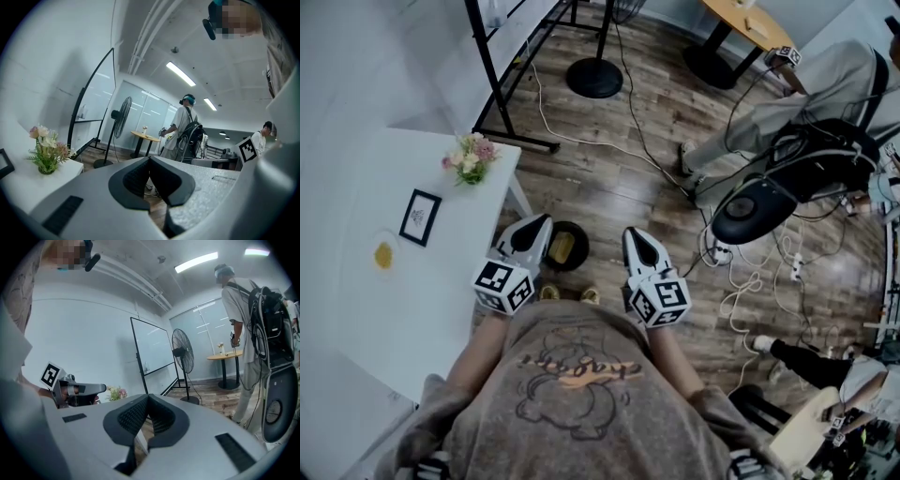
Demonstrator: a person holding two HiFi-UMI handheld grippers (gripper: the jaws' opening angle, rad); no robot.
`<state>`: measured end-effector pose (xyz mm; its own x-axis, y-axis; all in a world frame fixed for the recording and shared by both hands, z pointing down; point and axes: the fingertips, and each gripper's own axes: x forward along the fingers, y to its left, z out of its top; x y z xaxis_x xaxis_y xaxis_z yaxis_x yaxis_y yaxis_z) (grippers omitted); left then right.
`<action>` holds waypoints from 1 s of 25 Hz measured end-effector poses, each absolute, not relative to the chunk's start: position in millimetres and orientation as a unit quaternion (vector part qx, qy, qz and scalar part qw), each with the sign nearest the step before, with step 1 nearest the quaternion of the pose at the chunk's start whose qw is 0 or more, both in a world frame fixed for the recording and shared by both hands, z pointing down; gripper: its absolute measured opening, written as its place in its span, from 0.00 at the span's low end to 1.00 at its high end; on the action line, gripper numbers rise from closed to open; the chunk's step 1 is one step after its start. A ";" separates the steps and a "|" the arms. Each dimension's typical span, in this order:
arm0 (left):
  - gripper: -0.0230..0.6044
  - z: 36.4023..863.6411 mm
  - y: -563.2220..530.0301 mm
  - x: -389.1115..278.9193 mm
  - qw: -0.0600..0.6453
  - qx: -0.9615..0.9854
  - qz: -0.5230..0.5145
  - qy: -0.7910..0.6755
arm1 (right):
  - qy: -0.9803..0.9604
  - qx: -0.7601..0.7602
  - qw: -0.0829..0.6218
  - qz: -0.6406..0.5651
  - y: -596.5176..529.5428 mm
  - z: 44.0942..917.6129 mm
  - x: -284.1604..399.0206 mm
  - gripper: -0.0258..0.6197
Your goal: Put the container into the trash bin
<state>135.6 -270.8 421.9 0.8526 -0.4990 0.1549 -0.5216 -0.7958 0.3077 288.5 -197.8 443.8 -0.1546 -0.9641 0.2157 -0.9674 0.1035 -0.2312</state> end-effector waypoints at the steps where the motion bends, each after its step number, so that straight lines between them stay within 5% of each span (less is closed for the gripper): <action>1: 0.04 420.1 -270.6 135.6 0.172 0.947 0.031 -0.269 | -0.744 0.649 0.006 0.159 -197.6 443.6 287.5 0.04; 25: 0.04 411.4 -271.8 130.2 0.178 0.940 0.027 -0.289 | -0.746 0.644 0.008 0.168 -187.9 446.1 284.1 0.04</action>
<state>130.2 -271.8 411.4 0.8320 -0.5330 0.1537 -0.5522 -0.7699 0.3199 284.1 -187.9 446.1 -0.1702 -0.9586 0.2282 -0.9639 0.1138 -0.2409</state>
